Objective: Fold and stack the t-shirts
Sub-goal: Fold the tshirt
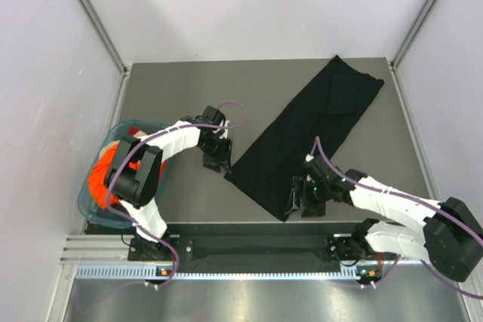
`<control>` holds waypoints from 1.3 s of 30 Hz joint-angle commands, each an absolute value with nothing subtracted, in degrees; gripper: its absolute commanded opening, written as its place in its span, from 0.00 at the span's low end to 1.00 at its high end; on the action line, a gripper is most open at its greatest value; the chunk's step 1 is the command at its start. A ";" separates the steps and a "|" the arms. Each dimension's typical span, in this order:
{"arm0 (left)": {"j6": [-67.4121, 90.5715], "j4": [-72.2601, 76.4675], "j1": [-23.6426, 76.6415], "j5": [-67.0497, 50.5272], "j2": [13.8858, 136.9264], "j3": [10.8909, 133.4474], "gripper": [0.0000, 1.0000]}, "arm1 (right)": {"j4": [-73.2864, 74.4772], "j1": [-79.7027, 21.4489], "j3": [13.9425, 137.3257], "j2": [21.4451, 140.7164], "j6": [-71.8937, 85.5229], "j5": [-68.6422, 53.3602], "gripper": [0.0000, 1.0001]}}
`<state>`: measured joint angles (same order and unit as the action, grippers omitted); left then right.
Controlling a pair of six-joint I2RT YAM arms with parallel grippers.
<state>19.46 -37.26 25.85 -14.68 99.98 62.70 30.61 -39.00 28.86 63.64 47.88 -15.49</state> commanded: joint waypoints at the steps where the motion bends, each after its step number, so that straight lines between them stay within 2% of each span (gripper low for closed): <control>1: 17.93 -35.95 25.66 -16.08 101.34 64.51 0.48 | 18.57 -43.75 24.28 60.91 58.08 -18.55 0.61; 6: 16.96 -36.21 25.66 -16.35 102.65 64.51 0.43 | 10.20 -47.28 21.01 61.96 65.99 -14.68 0.60; 10: 17.58 -35.60 25.49 -16.44 103.18 63.46 0.38 | 4.93 -48.77 18.46 63.10 70.57 -11.70 0.56; 15: 19.42 -34.80 25.31 -16.08 103.62 62.58 0.33 | 8.51 -51.50 20.39 62.93 73.56 -6.69 0.55; 23: 19.25 -35.51 25.22 -14.76 104.59 63.19 0.32 | 11.42 -52.56 16.96 58.02 78.31 -2.38 0.56; 33: 19.86 -34.98 25.22 -17.05 105.38 63.02 0.27 | 9.06 -52.73 16.17 59.76 78.75 -2.99 0.55; 35: 20.13 -35.07 25.22 -17.23 105.47 62.93 0.23 | 8.18 -53.08 16.26 60.90 78.92 -3.34 0.54; 38: 20.39 -34.98 25.22 -17.14 105.29 63.02 0.16 | 6.86 -54.05 16.35 63.10 78.66 -4.22 0.49; 39: 20.48 -35.07 25.22 -17.05 105.12 62.93 0.15 | 6.68 -54.49 16.52 63.71 78.49 -4.74 0.37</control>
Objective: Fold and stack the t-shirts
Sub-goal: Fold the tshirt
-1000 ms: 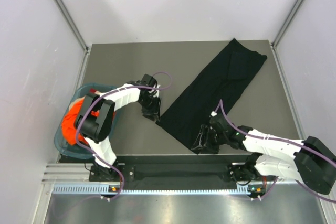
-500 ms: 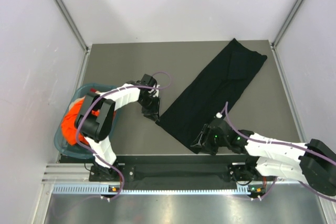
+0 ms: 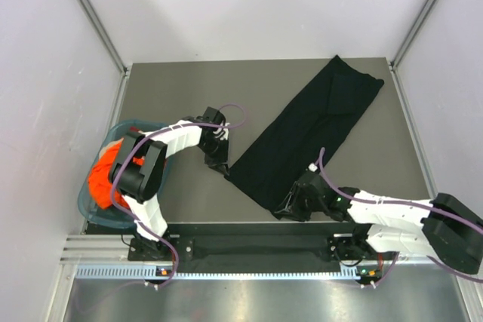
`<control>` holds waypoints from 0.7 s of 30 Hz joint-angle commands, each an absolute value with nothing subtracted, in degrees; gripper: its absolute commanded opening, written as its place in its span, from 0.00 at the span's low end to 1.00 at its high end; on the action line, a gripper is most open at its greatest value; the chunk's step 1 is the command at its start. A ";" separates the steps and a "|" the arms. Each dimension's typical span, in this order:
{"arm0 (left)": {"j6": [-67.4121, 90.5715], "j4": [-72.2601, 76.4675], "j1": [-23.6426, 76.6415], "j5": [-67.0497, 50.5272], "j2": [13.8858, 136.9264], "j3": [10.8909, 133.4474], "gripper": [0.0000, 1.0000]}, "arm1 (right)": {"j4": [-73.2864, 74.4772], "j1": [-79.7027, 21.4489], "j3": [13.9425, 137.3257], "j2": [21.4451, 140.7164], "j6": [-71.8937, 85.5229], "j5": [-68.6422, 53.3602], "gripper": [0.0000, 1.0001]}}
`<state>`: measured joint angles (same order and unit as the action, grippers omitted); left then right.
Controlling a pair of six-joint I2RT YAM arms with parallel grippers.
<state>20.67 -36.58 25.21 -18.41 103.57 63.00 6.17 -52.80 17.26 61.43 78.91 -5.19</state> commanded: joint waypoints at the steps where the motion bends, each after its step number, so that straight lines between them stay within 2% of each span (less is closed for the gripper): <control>1: 20.48 -35.07 25.22 -16.96 104.94 62.84 0.12 | 6.77 -54.93 16.78 64.85 78.49 -4.66 0.32; 2: 20.48 -35.24 25.22 -16.79 104.85 62.84 0.06 | 6.77 -55.28 17.14 65.12 78.66 -4.48 0.28; 3: 20.48 -35.42 25.22 -16.53 104.42 62.84 0.01 | 6.68 -56.24 17.31 65.30 78.58 -4.31 0.14; 5: 20.65 -35.95 25.22 -15.56 103.02 62.41 0.00 | 6.77 -56.95 17.84 65.74 78.31 -3.43 0.02; 6: 20.83 -35.95 25.22 -15.21 102.14 62.05 0.00 | 6.94 -58.00 18.19 65.74 78.31 -2.64 0.00; 21: 26.54 -39.37 25.22 -9.49 79.47 52.56 0.00 | 10.98 -76.19 20.48 58.98 88.50 10.01 0.00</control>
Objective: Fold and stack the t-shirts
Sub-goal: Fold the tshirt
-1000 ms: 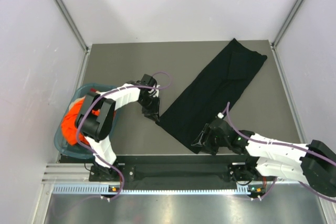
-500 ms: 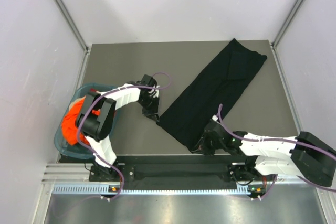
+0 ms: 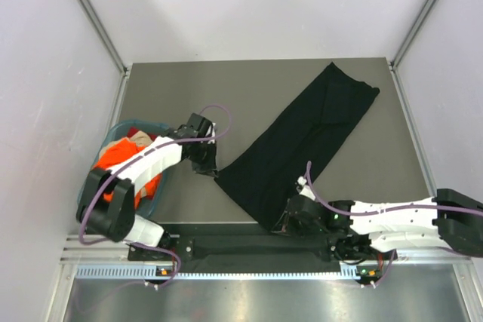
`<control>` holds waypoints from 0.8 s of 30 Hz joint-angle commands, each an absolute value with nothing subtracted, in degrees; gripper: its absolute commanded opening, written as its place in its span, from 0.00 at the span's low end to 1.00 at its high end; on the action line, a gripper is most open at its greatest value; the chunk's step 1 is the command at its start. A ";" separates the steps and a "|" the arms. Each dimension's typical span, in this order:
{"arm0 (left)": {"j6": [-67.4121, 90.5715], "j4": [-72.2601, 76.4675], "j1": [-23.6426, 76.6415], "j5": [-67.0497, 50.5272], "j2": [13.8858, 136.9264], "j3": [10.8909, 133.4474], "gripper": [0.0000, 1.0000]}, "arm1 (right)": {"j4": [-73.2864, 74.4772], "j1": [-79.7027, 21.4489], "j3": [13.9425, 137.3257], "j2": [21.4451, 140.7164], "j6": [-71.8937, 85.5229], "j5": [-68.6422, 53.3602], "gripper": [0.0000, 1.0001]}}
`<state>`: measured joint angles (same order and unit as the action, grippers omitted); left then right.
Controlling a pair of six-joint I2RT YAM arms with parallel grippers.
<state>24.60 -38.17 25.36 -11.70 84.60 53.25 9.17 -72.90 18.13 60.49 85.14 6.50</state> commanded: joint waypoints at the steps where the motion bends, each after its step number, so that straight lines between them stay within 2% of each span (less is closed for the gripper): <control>1: 26.72 -39.55 25.22 -9.32 77.45 52.65 0.00 | 11.68 -76.64 21.70 58.71 89.29 10.54 0.00; 5: 27.42 -40.16 25.31 -9.58 75.67 55.97 0.00 | 20.19 -76.03 25.83 55.56 88.95 15.10 0.00; 7: 27.51 -40.52 25.31 -10.02 76.29 60.35 0.00 | 23.79 -73.49 26.10 50.38 87.90 16.00 0.00; 10: 27.07 -40.52 25.49 -10.81 79.71 67.99 0.00 | 30.98 -65.77 27.33 42.47 83.53 15.39 0.00; 13: 26.89 -39.91 25.93 -11.34 84.80 75.64 0.00 | 36.37 -52.95 32.76 38.41 73.36 10.83 0.00; 14: 27.07 -39.29 25.93 -11.95 87.34 77.24 0.00 | 37.69 -45.60 34.26 38.67 70.08 8.81 0.00; 17: 28.30 -37.45 26.54 -13.36 92.61 83.48 0.00 | 41.64 -33.10 41.01 44.54 57.33 1.86 0.00; 24: 29.09 -37.44 29.61 -14.94 105.81 100.35 0.00 | 42.45 -15.13 49.74 56.58 40.44 -8.51 0.00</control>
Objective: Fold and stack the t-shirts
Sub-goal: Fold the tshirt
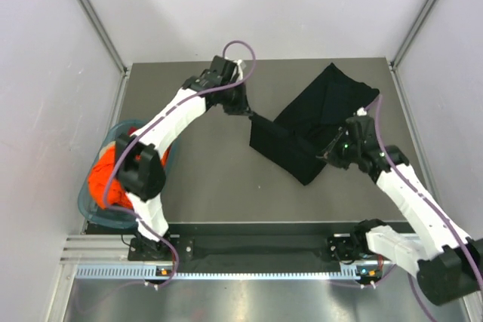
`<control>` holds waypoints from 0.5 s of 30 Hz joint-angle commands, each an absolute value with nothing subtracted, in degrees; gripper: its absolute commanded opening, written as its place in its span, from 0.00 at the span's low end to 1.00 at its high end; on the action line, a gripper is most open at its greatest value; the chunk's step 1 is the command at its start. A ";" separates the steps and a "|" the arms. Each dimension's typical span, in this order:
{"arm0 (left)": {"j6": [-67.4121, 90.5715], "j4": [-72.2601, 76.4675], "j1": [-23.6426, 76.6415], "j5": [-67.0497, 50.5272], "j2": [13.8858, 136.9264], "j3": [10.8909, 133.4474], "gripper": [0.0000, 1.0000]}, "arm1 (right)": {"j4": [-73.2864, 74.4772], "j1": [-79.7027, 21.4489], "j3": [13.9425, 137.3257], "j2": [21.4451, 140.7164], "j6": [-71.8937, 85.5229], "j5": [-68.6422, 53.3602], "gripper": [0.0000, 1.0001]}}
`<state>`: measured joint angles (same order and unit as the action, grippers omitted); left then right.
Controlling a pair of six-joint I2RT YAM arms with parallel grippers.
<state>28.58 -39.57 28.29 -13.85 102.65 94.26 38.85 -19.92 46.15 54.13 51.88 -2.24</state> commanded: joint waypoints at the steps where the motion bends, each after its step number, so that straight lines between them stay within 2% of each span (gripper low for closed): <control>1: 29.35 -37.27 30.23 -15.55 108.95 104.03 0.00 | 42.36 -13.64 50.53 57.30 38.17 -9.40 0.00; 10: 32.08 -35.25 32.25 -16.79 123.20 119.95 0.00 | 39.82 -4.05 50.63 62.49 30.94 -14.94 0.00; 15: 34.10 -32.88 32.43 -17.66 127.96 124.36 0.00 | 37.27 -0.80 51.50 66.35 28.75 -16.26 0.00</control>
